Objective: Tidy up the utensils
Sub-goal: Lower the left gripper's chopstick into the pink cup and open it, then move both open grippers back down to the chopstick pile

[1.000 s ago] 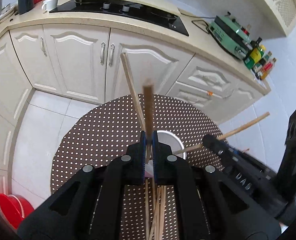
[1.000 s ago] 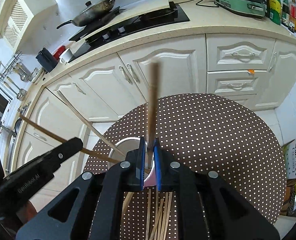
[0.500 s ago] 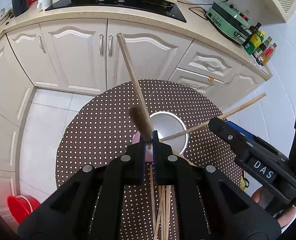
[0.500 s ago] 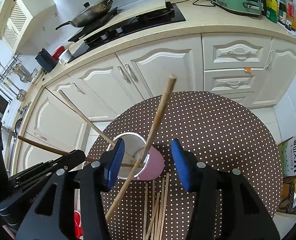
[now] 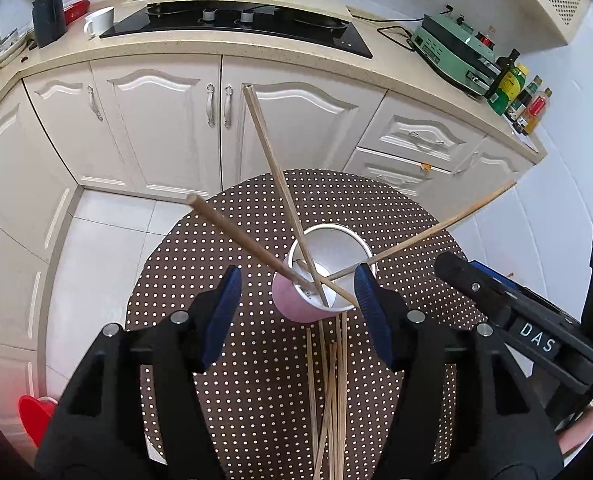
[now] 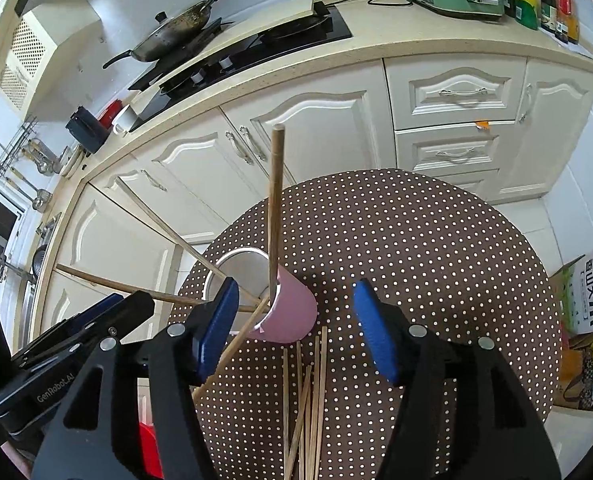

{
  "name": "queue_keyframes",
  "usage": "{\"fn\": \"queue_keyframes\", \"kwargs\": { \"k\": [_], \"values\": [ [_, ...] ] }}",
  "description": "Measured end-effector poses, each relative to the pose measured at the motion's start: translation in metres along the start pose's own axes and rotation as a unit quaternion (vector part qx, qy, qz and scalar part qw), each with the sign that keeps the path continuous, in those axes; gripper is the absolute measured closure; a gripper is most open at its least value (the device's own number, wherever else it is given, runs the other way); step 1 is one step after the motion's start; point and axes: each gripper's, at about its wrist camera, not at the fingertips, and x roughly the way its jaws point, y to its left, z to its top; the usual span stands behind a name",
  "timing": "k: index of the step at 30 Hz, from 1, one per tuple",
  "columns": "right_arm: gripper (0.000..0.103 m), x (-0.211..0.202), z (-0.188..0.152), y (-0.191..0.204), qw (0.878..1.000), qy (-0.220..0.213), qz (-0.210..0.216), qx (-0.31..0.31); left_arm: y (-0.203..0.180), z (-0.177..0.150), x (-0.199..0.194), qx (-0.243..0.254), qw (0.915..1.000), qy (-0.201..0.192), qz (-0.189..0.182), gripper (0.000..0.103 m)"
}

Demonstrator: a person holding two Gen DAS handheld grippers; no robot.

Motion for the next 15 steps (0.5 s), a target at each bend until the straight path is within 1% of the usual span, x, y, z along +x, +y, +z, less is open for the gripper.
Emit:
{"fn": "queue_keyframes", "kwargs": {
  "k": [5, 11, 15],
  "values": [
    [0.045, -0.008, -0.002, -0.002, 1.0, -0.005, 0.003, 0.004, -0.001, -0.003, -0.007, 0.0, 1.0, -0.005, 0.0, 0.044],
    [0.039, -0.017, -0.005, -0.005, 1.0, -0.012, 0.004, 0.008, -0.005, -0.009, -0.017, -0.001, 0.9999, -0.011, -0.002, 0.042],
    [0.033, -0.022, -0.01, -0.008, 1.0, -0.013, 0.002, 0.011, -0.005, -0.014, -0.021, -0.004, 0.9999, -0.012, -0.002, 0.04]
  ]
}}
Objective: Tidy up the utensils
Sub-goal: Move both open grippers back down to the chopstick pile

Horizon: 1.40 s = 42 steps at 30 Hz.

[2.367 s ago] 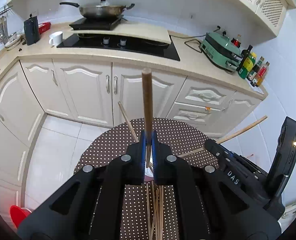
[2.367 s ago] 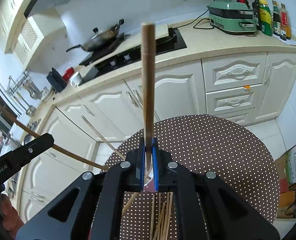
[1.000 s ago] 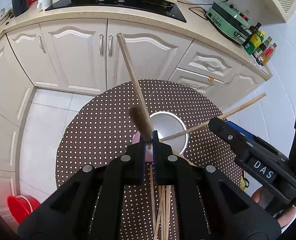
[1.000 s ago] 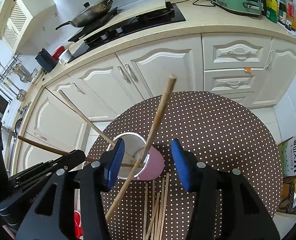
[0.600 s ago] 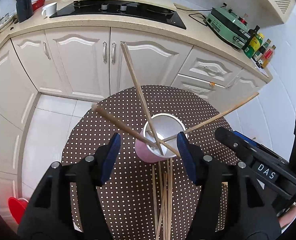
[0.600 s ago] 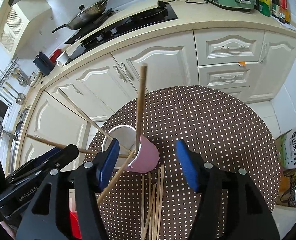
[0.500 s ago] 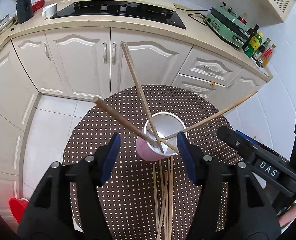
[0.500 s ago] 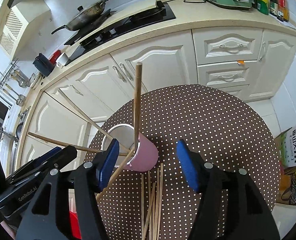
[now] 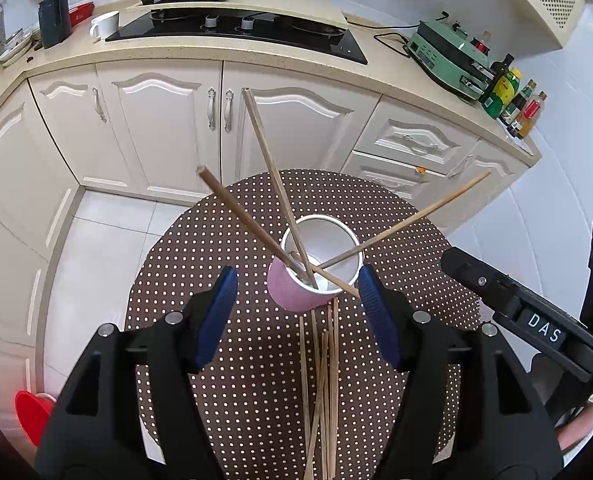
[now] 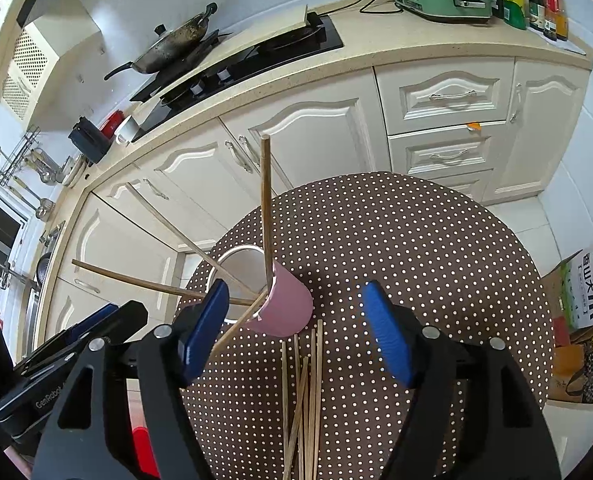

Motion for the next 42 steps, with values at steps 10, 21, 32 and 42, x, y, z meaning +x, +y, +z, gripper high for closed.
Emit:
{"fn": "queue_keyframes", "kwargs": {
  "k": [10, 21, 32, 42],
  "values": [
    [0.018, -0.009, -0.014, -0.014, 1.0, 0.006, -0.009, 0.016, 0.007, -0.017, -0.008, -0.01, 0.9999, 0.002, 0.014, 0.038],
    [0.013, 0.0, -0.043, -0.034, 0.998, 0.044, -0.033, 0.034, 0.015, -0.043, -0.003, -0.016, 0.9992, 0.024, 0.027, 0.036],
    [0.012, 0.027, -0.082, -0.05, 0.992, 0.101, -0.058, 0.045, 0.024, -0.079, 0.022, -0.016, 0.9963, 0.073, 0.042, 0.036],
    [0.012, 0.052, -0.119, -0.05, 0.988, 0.133, -0.079, 0.023, 0.032, -0.109, 0.054, -0.017, 0.9899, 0.131, 0.052, 0.036]
  ]
}}
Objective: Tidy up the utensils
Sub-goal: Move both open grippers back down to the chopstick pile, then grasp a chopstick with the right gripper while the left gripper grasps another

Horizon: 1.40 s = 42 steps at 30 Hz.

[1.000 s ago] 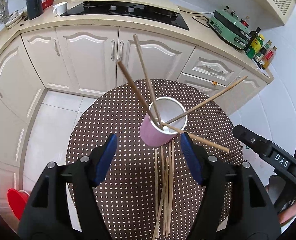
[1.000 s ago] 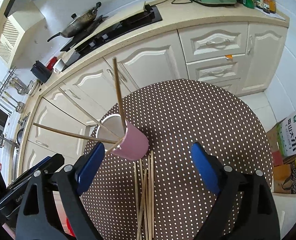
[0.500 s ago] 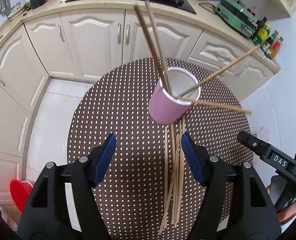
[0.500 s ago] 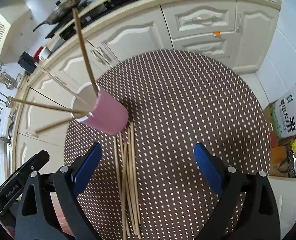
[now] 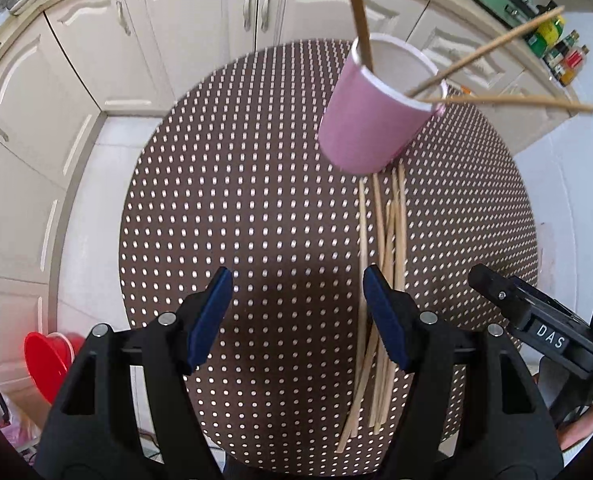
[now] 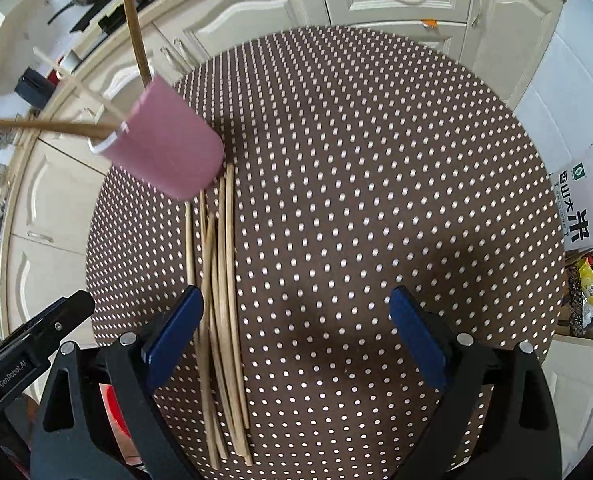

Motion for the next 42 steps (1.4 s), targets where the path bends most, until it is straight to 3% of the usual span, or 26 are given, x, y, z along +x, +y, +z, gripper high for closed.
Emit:
{"fn": "queue_keyframes", "kwargs": {
  "k": [6, 16, 33, 36, 38, 40, 41, 42],
  "values": [
    [0.012, 0.012, -0.013, 0.012, 0.999, 0.005, -0.009, -0.03, -0.003, -0.01, 0.019, 0.007, 0.9994, 0.035, -0.004, 0.036],
    [0.013, 0.036, -0.025, 0.021, 0.998, 0.021, -0.016, -0.051, -0.012, -0.019, 0.035, 0.035, 0.9977, 0.057, -0.012, 0.036],
    [0.013, 0.071, -0.038, 0.059, 0.988, 0.023, -0.103, -0.11, -0.013, -0.017, 0.056, 0.038, 0.9957, 0.083, -0.02, 0.036],
    [0.015, 0.073, -0.038, 0.065, 0.989, 0.018, -0.101, -0.11, -0.013, -0.015, 0.058, 0.036, 0.9955, 0.085, -0.02, 0.036],
    [0.023, 0.07, -0.039, 0.068, 0.989, 0.008, -0.098, -0.113, -0.011, -0.013, 0.059, 0.033, 0.9954, 0.087, -0.022, 0.036],
    [0.051, 0.066, -0.035, 0.067, 0.988, -0.005, -0.091, -0.122, -0.009, -0.012, 0.06, 0.029, 0.9954, 0.089, -0.023, 0.036],
    [0.059, 0.065, -0.028, 0.074, 0.989, -0.01, -0.088, -0.122, -0.009, -0.011, 0.062, 0.028, 0.9953, 0.09, -0.023, 0.036],
    [0.077, 0.063, -0.026, 0.074, 0.989, -0.014, -0.087, -0.119, -0.009, -0.01, 0.063, 0.027, 0.9952, 0.091, -0.023, 0.036]
  ]
}}
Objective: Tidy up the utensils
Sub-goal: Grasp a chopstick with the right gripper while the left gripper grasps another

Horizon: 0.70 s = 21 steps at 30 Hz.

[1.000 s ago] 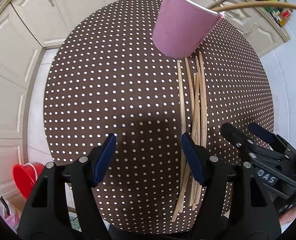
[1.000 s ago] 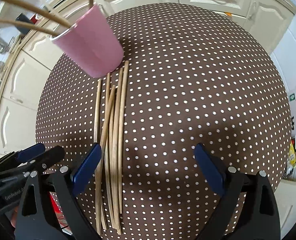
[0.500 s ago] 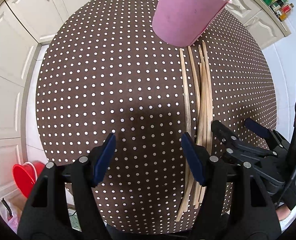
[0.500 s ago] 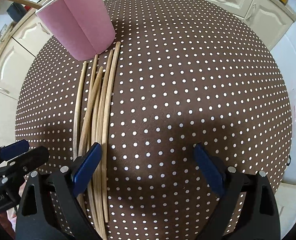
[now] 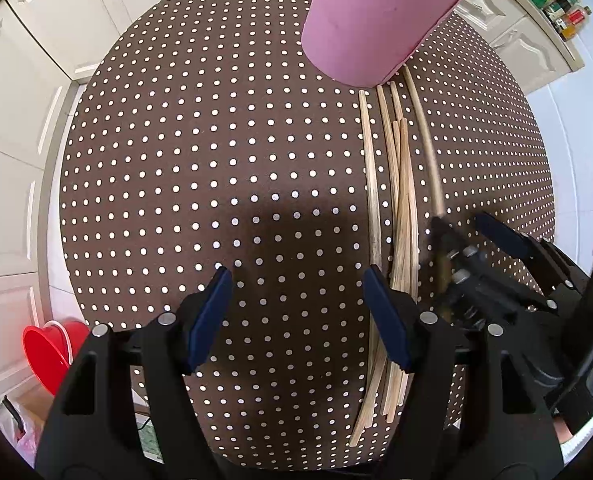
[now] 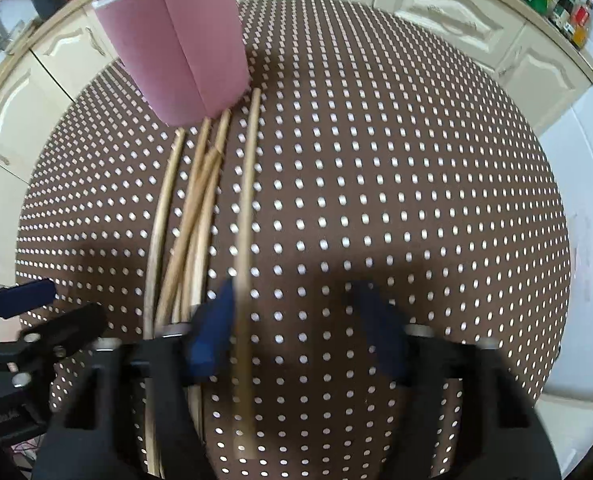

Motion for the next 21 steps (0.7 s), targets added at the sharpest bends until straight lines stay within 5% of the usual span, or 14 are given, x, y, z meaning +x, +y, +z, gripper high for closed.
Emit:
{"fn": "queue_keyframes", "kwargs": {
  "k": [3, 6, 11, 21],
  "values": [
    [0.093, 0.001, 0.001, -0.007, 1.0, -0.006, 0.015, 0.016, -0.002, 0.004, 0.004, 0.0, 1.0, 0.004, -0.004, 0.036],
    [0.097, -0.001, -0.001, -0.016, 0.999, -0.006, 0.037, 0.036, -0.006, 0.01, 0.009, 0.0, 1.0, 0.007, -0.007, 0.036],
    [0.098, -0.01, -0.009, -0.036, 0.997, 0.009, 0.052, 0.053, -0.017, 0.024, 0.02, 0.006, 0.9999, 0.012, -0.002, 0.036],
    [0.097, -0.02, -0.041, -0.054, 0.994, 0.045, 0.071, 0.07, -0.049, 0.059, 0.043, 0.008, 0.9972, 0.011, 0.074, 0.03]
  ]
}}
